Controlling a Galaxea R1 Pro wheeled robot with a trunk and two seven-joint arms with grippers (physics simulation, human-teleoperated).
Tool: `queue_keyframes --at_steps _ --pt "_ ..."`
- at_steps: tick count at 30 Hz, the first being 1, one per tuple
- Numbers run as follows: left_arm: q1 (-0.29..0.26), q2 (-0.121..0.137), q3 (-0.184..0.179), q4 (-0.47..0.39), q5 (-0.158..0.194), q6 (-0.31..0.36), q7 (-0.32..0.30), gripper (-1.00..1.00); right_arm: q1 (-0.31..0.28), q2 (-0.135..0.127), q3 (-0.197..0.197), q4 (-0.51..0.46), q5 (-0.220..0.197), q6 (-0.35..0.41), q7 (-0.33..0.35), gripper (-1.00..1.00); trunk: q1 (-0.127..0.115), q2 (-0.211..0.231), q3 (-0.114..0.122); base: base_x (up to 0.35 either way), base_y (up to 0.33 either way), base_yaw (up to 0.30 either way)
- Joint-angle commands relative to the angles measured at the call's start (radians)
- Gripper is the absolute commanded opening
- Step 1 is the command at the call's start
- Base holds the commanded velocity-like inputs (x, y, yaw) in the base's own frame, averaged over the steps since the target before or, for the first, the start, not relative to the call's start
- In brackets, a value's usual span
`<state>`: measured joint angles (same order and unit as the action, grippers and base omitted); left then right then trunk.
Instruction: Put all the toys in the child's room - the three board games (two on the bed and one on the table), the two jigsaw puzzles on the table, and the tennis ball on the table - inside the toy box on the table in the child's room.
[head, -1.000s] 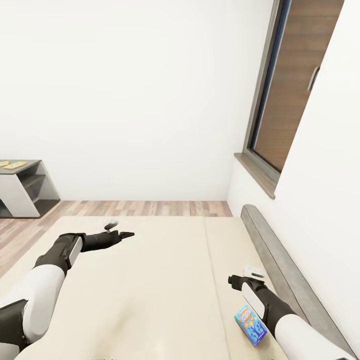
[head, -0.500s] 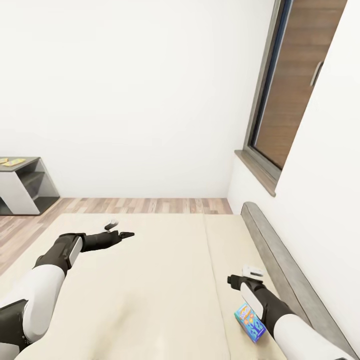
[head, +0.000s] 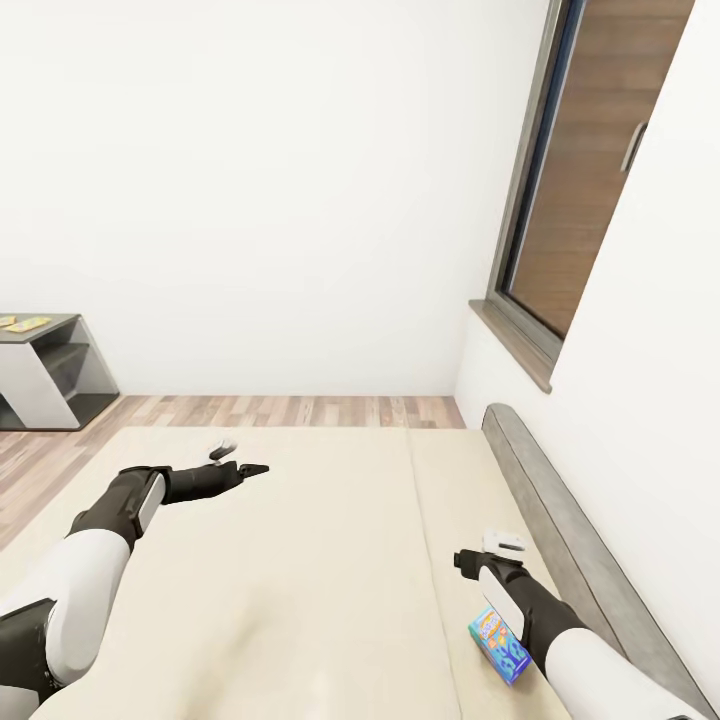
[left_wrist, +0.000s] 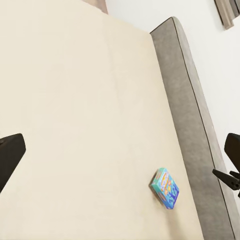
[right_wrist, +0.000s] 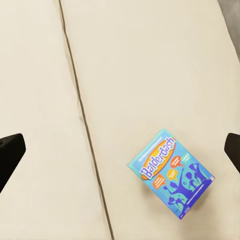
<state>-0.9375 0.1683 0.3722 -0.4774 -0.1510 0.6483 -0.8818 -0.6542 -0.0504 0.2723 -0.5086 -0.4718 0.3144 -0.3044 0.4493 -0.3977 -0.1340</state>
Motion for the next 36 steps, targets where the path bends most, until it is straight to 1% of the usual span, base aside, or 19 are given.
queue_keyframes --at_steps 1,15,25,36 --pt "-0.001 -0.001 0.008 -0.001 -0.01 0.007 -0.008 1.0 -0.001 -0.001 0.008 -0.002 -0.008 0.005 -0.009 1.0 0.001 -0.002 -0.002 0.0 0.0 0.0" --pt "-0.001 -0.001 0.008 -0.001 -0.012 0.007 -0.007 1.0 -0.001 0.0 0.007 -0.002 -0.007 0.003 -0.009 1.0 0.001 -0.002 -0.002 0.0 -0.004 0.0" --pt "-0.002 -0.001 0.009 0.0 -0.011 0.007 -0.008 1.0 -0.001 0.0 0.007 -0.002 -0.007 0.003 -0.009 1.0 0.001 -0.002 -0.002 0.0 -0.173 0.0" --pt "-0.002 -0.001 0.008 0.0 -0.011 0.007 -0.008 1.0 -0.001 0.0 0.007 -0.002 -0.007 0.003 -0.009 1.0 0.001 -0.002 -0.002 0.0 -0.03 0.0"
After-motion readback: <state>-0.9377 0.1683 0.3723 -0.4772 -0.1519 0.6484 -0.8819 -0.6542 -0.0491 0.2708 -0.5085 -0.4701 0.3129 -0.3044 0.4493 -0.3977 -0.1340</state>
